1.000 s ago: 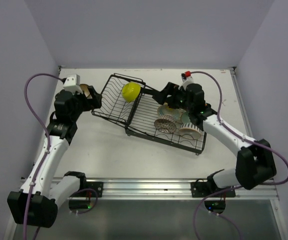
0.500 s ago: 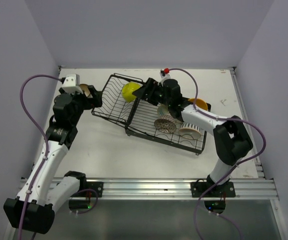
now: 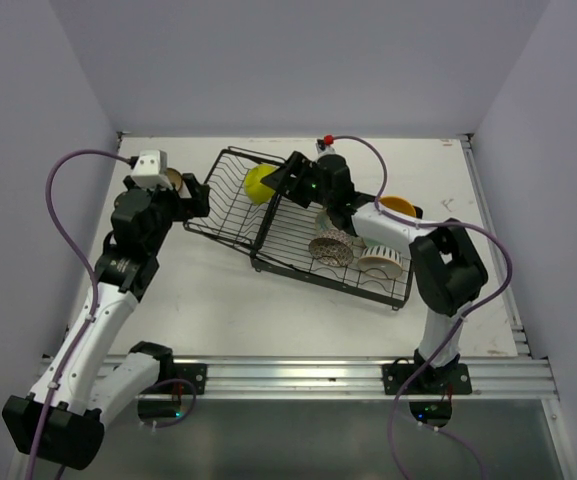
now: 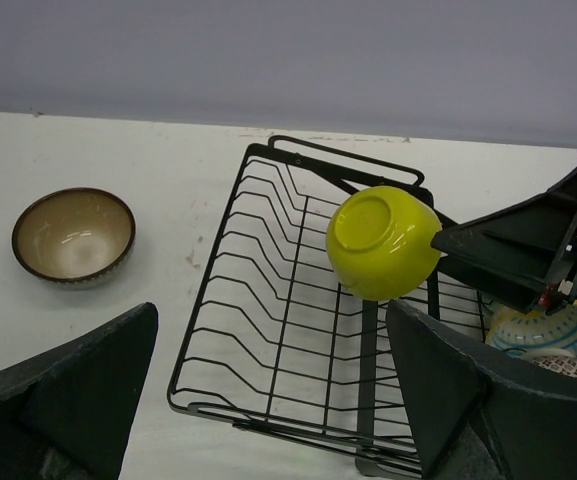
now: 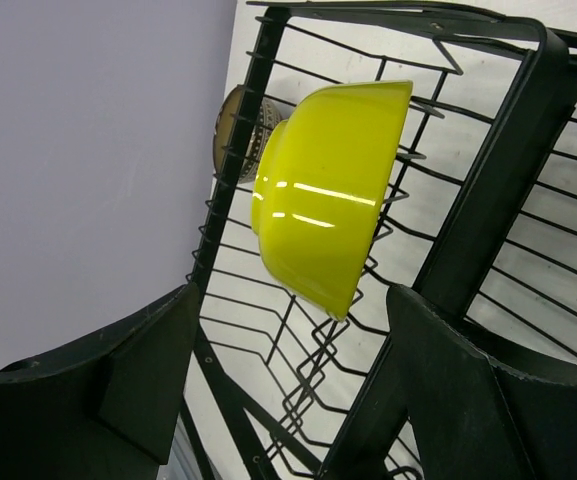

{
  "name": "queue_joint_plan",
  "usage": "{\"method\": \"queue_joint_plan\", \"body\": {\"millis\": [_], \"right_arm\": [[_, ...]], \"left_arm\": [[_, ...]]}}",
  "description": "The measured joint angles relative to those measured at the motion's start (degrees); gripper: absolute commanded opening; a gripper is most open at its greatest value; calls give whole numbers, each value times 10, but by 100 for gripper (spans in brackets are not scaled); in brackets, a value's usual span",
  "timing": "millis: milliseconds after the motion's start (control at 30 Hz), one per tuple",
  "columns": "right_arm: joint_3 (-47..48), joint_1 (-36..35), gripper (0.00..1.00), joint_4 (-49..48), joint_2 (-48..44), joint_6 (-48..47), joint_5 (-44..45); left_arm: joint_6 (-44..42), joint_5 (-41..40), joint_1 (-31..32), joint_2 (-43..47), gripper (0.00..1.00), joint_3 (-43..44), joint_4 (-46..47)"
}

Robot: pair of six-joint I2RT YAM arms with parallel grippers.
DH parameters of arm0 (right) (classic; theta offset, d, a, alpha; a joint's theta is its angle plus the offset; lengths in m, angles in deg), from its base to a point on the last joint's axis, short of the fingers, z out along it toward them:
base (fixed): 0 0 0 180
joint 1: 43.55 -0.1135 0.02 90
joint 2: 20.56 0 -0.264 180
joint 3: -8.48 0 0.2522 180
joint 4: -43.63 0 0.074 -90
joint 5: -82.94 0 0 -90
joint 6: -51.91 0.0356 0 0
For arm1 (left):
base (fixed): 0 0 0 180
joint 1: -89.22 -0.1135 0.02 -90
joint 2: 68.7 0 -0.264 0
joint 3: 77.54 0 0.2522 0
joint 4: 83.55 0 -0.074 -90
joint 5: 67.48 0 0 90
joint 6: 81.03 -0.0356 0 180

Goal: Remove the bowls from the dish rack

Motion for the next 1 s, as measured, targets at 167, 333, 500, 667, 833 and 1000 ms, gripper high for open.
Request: {"method": "queue_joint_plan", "body": {"millis": [167,333,500,667,833,1000], "right_arm": [[13,0,79,3,12,3,4],[16,1,78,0,17,11,4],[32,1,73,-19,40,24,2],[36,1,72,-34,49,31,0],[36,1,72,-35,49,31,0],[36,1,72,-35,49,31,0]], "left_arm": [[-5,-10,10,0,100,0,-2],[-7,-25,19,0,100,0,-8],[-14,-30,24,0,100,0,-9],[-18,-32,28,0,100,0,-10],[-19,-34,31,0,100,0,-12],[-19,-36,31,0,100,0,-12]]}}
